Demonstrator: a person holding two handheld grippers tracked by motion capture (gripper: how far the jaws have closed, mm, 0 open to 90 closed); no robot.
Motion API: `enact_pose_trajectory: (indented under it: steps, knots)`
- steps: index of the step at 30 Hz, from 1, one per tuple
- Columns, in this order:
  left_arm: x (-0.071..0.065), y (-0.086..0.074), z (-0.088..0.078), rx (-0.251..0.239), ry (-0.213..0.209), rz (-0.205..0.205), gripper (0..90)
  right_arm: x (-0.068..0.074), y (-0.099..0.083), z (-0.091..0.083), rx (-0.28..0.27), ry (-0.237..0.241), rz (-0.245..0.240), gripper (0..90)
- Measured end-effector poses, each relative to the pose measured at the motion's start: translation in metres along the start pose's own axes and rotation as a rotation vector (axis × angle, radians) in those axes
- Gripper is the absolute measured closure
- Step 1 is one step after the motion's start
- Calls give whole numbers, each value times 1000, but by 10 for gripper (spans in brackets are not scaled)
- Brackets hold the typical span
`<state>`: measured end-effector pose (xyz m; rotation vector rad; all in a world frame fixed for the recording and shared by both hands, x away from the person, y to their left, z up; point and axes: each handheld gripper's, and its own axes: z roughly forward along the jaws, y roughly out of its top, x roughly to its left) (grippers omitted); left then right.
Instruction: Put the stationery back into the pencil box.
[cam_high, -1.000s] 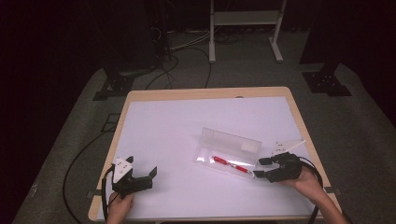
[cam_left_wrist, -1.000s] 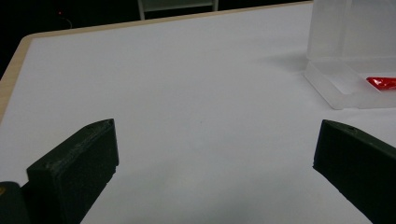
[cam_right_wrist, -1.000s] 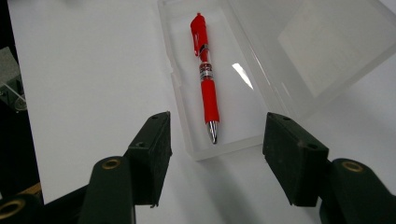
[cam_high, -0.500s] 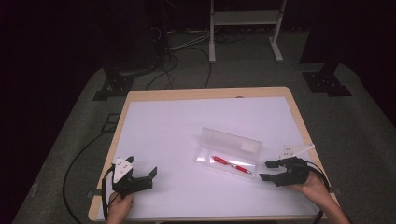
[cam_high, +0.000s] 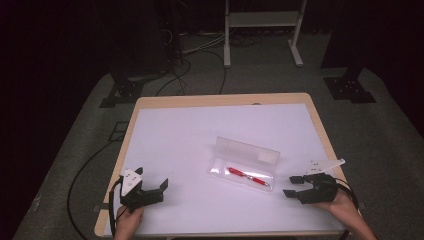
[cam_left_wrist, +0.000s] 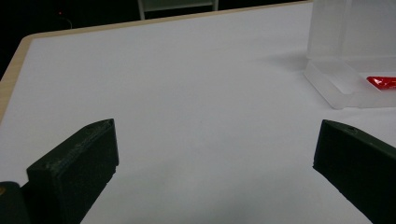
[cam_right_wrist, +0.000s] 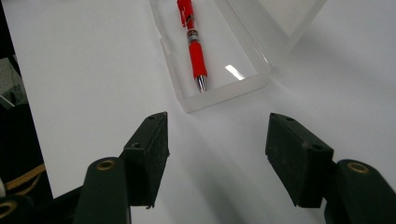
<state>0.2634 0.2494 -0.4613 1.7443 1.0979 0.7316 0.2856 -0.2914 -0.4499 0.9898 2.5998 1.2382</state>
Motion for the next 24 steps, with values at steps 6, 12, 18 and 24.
enact_pose_trajectory:
  steps: [6,12,18,24]
  knots:
    - [0,0,0,0,-1,2,0,-1,-9,-4,-7,-5,18,382]
    - [0,0,0,0,1,0,0,-1,-21,-7,-21,-9,41,372]
    - [-1,0,1,5,1,10,0,5,-34,-9,-49,-30,70,351]
    - [1,1,1,4,-3,-5,0,17,-46,-8,-105,-65,87,328]
